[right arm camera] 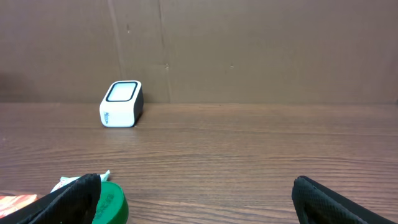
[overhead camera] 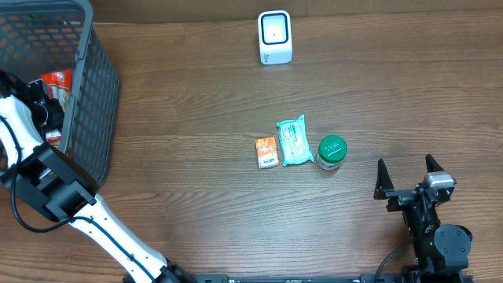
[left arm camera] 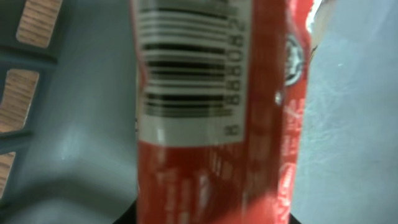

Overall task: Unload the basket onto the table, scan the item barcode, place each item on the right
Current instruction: 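Reach the left gripper into the grey basket and grasp the red spaghetti pack, then lift the spaghetti pack out and lay it on the table left of the snack pack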

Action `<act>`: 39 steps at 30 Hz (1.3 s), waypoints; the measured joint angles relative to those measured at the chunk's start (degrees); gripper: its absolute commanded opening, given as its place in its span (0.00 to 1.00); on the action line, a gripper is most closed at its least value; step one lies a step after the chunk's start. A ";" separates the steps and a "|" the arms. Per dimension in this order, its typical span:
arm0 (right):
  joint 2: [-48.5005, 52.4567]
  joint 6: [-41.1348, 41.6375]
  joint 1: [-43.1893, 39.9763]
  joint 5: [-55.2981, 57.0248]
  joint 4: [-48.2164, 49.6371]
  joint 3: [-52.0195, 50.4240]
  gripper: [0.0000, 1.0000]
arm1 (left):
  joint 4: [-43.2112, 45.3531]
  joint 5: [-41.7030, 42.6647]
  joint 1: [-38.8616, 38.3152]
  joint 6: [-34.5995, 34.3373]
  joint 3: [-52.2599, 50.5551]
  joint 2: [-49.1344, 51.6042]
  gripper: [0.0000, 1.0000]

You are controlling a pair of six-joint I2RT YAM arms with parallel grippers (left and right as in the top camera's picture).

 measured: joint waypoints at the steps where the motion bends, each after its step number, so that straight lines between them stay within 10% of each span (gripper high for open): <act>1: 0.00 -0.02 -0.02 -0.02 0.00 0.00 1.00 | -0.11 0.17 -0.07 -0.20 0.22 0.00 0.18; 12: 0.00 0.02 -0.02 -0.02 0.04 0.00 1.00 | -1.11 4.07 -1.73 -4.83 1.31 -2.80 0.13; 27: 0.00 0.02 -0.02 0.00 0.00 0.00 1.00 | 0.81 6.45 -10.47 -14.05 3.65 -37.55 0.15; 39: 0.00 0.00 -0.02 -0.02 0.02 0.00 1.00 | -23.17 6.21 -23.32 -22.43 3.19 -45.44 0.11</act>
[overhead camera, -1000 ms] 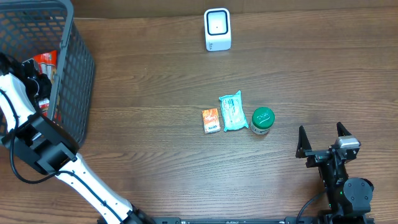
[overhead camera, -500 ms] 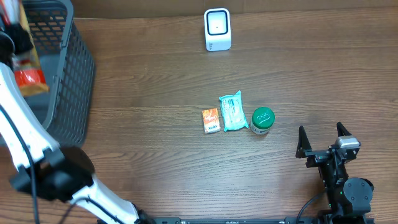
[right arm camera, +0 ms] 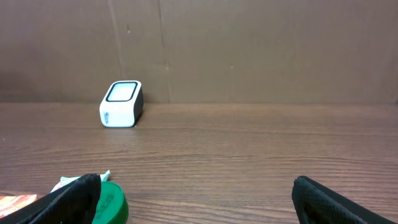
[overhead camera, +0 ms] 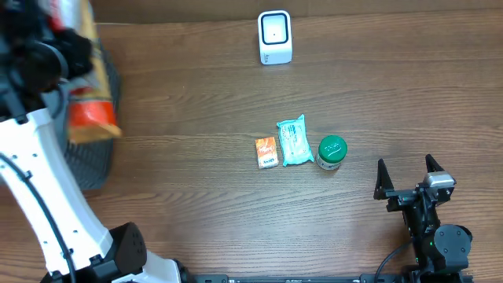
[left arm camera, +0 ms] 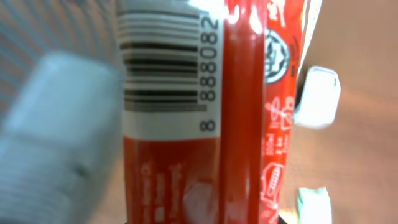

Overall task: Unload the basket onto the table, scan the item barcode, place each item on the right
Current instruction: 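Lift the spaghetti pack out and lay it on the table left of the snack pack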

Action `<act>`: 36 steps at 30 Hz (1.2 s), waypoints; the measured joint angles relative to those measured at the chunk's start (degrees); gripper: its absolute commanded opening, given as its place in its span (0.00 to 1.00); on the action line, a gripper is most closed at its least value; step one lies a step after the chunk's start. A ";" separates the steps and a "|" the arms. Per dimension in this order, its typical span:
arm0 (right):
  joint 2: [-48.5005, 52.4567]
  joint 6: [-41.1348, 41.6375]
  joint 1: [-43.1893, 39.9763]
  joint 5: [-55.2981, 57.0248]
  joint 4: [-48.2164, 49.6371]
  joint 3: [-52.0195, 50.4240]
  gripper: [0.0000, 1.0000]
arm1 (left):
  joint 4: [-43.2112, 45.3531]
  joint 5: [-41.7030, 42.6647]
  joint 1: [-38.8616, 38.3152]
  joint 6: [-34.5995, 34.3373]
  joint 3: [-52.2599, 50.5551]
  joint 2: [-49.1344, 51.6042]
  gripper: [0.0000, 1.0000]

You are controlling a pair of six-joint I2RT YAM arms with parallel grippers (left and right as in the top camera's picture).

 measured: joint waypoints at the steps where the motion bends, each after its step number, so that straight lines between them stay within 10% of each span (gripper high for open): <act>1: 0.00 0.00 0.00 0.00 0.02 0.00 1.00 | -1.55 -0.33 -1.55 -0.50 -0.68 0.00 0.11; 9: 0.00 0.00 0.00 0.00 -0.02 0.00 1.00 | -0.66 -2.84 -14.78 -5.03 -18.73 0.13 0.05; 31: 0.00 0.02 0.00 0.02 0.00 0.00 1.00 | 37.22 -14.10 -37.77 -25.90 -66.69 0.85 0.14; 36: 0.00 0.00 0.00 0.02 0.00 0.00 1.00 | 41.79 -15.96 -37.75 -28.85 -70.53 0.85 0.29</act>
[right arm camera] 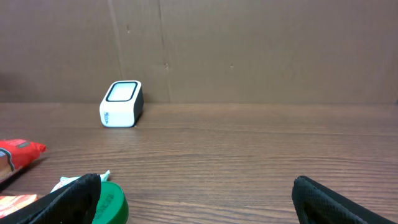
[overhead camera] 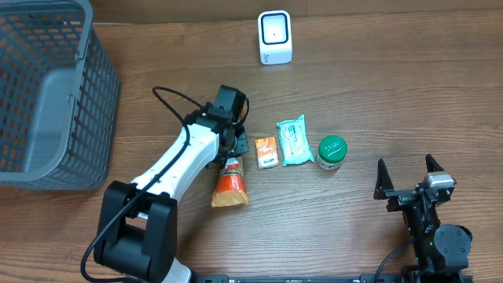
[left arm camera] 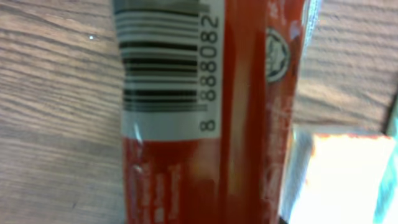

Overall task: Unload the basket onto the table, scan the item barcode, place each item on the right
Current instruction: 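Lift the spaghetti pack out and lay it on the table left of the snack pack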

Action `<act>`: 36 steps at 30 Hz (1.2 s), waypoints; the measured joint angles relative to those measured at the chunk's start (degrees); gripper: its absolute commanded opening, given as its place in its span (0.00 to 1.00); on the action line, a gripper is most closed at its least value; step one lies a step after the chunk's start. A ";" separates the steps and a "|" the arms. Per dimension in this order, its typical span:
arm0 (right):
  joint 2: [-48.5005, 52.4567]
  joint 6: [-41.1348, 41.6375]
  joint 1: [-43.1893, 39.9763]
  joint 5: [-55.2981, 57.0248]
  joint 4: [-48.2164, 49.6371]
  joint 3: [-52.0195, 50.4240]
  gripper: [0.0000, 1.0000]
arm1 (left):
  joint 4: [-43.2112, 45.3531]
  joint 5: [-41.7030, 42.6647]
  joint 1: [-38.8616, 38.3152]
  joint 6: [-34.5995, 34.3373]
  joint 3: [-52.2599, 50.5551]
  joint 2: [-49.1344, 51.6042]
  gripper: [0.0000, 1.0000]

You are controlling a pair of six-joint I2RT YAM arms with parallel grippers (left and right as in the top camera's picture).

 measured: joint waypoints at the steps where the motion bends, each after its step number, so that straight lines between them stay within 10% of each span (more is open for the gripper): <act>1: 0.00 0.00 0.00 0.00 0.00 0.00 1.00 | 1.09 -0.07 0.00 -0.52 -0.66 0.00 0.33; 8: 0.00 0.02 0.00 -0.02 0.00 0.00 1.00 | 3.96 -0.24 0.00 -0.66 -1.99 0.00 0.62; 31: 0.00 0.02 0.00 0.00 0.00 0.00 1.00 | -10.54 -1.88 6.45 6.73 13.86 -7.45 0.75; 33: 0.00 0.02 0.02 0.00 -0.02 0.00 1.00 | -11.56 -2.89 9.27 7.15 14.80 -8.70 1.00; 36: 0.00 0.00 0.00 -0.02 0.00 0.00 1.00 | -14.51 -4.66 13.40 7.37 14.97 -8.72 1.00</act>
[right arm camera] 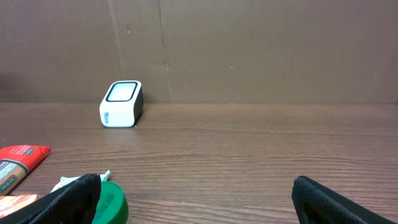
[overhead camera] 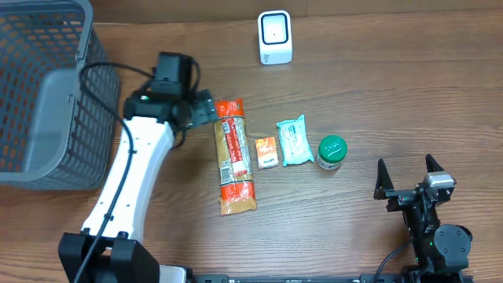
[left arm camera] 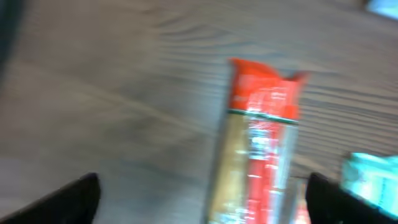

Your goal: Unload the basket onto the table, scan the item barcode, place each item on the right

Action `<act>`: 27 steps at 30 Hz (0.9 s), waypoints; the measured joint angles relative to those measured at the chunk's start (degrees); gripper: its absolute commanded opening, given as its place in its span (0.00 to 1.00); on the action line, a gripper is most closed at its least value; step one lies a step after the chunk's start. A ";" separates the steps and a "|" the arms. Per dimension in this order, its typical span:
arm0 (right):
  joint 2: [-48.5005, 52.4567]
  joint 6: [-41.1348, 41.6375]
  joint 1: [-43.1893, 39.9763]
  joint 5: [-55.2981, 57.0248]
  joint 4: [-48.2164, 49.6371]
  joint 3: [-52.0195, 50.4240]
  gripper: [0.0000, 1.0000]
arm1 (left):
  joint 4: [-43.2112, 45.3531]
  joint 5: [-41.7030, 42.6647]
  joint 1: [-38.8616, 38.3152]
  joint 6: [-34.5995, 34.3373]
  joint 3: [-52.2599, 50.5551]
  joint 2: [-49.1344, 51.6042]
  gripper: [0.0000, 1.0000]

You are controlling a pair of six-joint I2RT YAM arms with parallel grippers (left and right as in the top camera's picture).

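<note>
A long red and tan packet point(overhead camera: 235, 157) lies flat on the table, its label side up, left of the small orange packet. My left gripper point(overhead camera: 206, 106) stands open just beyond the packet's far red end, holding nothing. In the blurred left wrist view the packet point(left arm camera: 258, 155) lies ahead between the spread fingertips point(left arm camera: 62, 199). The white scanner point(overhead camera: 274, 37) stands at the far edge, also seen from the right wrist point(right arm camera: 121, 104). My right gripper point(overhead camera: 414, 182) rests open at the near right, with nothing between its fingers point(right arm camera: 196, 199).
A small orange packet point(overhead camera: 266, 152), a teal wipes packet point(overhead camera: 295, 141) and a green-lidded jar point(overhead camera: 332, 152) sit in a row right of the long packet. A grey mesh basket point(overhead camera: 47, 94) fills the far left corner.
My left gripper was shut on the red packet beside the orange packet. Now it is open and farther up and left, and the packet lies flat on the table.
My left gripper was shut on the red packet inside the basket. Then it held the packet high over the basket's rim. Then it had the packet down at mid-table beside the orange packet. Now the packet lies released there. The right arm has stayed still.
</note>
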 measured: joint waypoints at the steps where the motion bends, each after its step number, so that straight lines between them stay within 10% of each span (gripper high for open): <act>1: 0.00 0.02 0.00 0.00 -0.02 0.00 1.00 | -0.72 -0.31 1.14 0.02 -0.02 0.15 1.00; 27: 0.00 0.02 0.00 0.02 -0.02 0.00 1.00 | -0.96 -1.33 4.61 0.02 -0.07 0.26 1.00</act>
